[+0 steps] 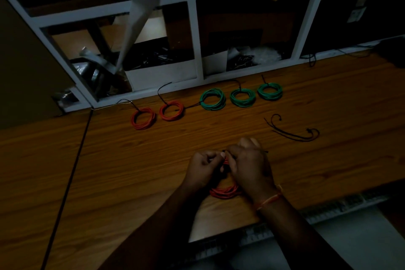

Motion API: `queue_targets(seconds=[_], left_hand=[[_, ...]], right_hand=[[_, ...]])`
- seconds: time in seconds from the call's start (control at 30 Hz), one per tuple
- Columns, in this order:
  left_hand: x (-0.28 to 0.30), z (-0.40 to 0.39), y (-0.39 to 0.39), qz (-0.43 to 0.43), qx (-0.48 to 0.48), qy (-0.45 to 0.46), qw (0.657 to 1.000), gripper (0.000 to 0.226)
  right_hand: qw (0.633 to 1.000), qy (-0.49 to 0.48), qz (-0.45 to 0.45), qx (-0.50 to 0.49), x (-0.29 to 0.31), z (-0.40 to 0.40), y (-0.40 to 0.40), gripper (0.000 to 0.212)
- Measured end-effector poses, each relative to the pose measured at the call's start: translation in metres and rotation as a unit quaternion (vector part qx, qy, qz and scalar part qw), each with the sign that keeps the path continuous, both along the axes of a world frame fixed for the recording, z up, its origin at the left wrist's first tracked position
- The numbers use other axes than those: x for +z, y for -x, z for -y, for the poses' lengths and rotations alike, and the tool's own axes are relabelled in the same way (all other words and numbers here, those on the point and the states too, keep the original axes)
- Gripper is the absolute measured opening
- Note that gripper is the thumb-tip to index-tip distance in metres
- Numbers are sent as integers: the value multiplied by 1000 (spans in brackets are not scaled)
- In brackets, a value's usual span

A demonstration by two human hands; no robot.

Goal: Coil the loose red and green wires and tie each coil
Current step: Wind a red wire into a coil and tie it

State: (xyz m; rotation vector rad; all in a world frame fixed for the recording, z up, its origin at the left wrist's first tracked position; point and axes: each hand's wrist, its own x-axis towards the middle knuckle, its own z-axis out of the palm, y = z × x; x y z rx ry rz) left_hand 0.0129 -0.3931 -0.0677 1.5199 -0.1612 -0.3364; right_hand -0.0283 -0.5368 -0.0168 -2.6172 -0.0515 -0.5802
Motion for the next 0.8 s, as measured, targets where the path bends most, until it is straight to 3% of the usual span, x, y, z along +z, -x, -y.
queue_targets(seconds=[0.13,0.23,0.37,0.43,0.7,0.8], left_hand=[[2,2,0,0,6,-2,1000,36],[2,4,3,-2,8,-1,1000,38],[-1,2,2,-22,18,9,1000,28],[-1,1,1,-32,21,9,999,29],[0,0,2,16,-20,-9,1000,31],[1,1,4,9,-20,-1,1000,33]], right_hand=[[999,5,-35,8,-1,0,-3,15],[993,-53,-99,21,2,-1,-7,14],[994,-86,-60,-19,7,-1,1,19],[992,-120,-34,-16,7,1,6,8],[995,-89,-36,-16,1,-1,-1,15],[976,-202,-79,-14,10,5,-4,17]])
